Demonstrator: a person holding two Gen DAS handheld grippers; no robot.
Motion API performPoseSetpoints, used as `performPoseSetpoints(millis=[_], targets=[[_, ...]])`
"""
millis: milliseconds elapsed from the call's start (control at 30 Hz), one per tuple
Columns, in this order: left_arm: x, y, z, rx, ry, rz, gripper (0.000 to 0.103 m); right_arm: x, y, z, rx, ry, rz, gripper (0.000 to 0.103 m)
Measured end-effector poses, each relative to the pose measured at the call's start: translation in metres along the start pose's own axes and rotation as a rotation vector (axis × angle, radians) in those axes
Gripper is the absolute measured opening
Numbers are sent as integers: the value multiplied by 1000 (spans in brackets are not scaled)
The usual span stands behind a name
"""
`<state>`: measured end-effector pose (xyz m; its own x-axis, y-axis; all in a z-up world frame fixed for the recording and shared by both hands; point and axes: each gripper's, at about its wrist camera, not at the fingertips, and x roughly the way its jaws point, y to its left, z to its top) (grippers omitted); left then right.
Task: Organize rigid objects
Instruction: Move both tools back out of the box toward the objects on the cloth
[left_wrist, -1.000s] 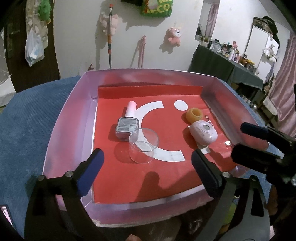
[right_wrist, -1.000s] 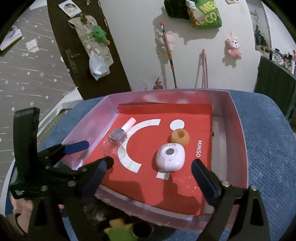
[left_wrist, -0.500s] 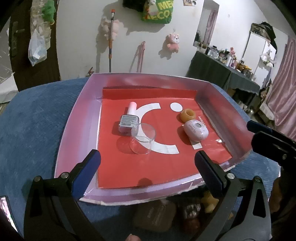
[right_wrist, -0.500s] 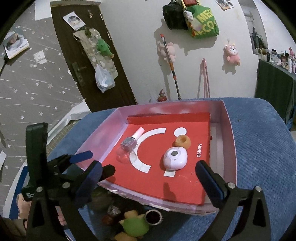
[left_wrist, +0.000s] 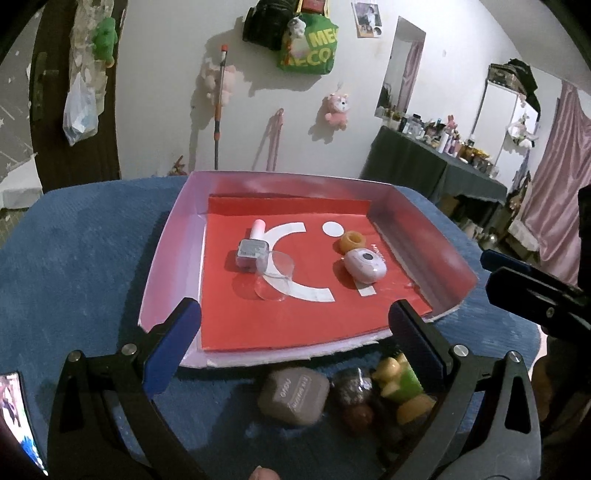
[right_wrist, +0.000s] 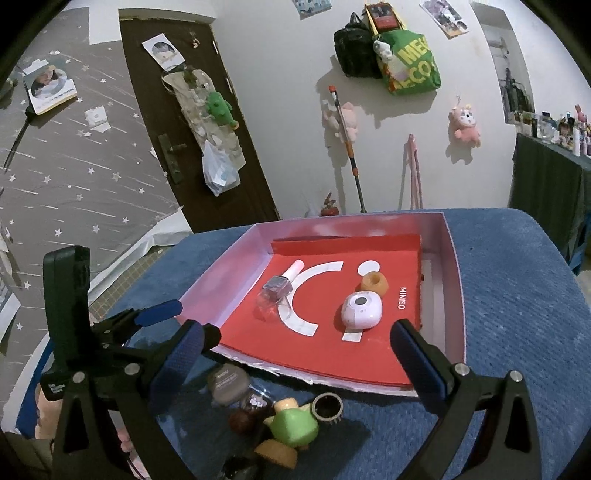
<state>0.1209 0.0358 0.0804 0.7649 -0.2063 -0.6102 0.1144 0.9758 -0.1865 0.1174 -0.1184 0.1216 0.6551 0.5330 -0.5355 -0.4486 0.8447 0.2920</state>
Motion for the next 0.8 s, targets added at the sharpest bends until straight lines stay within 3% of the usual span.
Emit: performPoseSetpoints(millis=[433, 800], targets=[[-28, -17, -27, 23, -46, 29, 103, -20, 15, -23, -19, -12, 6, 103], [-38, -23, -48, 21, -46, 37, 103, -38, 35, -48, -99, -47, -39, 103]])
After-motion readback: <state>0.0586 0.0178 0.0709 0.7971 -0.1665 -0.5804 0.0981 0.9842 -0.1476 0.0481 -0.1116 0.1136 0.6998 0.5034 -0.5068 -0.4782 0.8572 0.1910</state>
